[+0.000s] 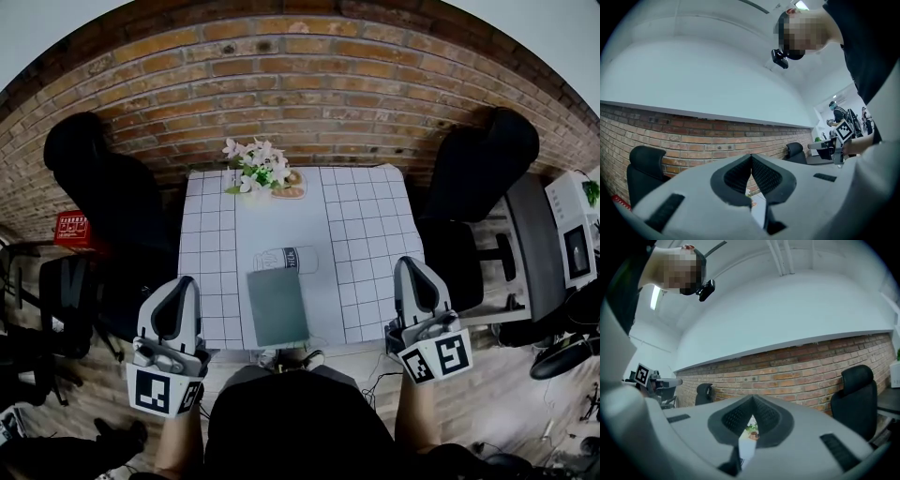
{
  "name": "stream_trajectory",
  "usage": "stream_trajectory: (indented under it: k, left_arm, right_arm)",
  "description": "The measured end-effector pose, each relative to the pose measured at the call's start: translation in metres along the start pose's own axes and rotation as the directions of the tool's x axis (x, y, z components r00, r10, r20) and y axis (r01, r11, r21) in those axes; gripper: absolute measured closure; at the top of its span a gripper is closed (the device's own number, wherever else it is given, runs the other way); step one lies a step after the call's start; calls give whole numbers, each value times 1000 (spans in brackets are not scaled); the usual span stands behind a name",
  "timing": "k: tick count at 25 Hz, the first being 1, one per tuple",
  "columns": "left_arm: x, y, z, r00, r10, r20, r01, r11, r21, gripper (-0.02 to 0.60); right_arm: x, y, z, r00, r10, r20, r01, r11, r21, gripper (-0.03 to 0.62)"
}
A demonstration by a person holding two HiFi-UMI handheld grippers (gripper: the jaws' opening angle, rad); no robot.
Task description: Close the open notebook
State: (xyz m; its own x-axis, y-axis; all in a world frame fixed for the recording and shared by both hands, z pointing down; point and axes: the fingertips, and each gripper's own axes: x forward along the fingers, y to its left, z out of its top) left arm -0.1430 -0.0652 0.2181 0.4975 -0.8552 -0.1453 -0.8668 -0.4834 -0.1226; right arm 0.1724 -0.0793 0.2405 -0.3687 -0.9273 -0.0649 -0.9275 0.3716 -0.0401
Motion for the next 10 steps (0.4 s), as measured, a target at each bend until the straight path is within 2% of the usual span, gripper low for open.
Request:
stream_trajectory:
  k: [10]
  left_arm:
    - [-1,8,0,1000,-25,12,25,1000,-3,557]
  right_arm:
    - [-3,13,0,1000,-21,-7,21,1000,-12,580]
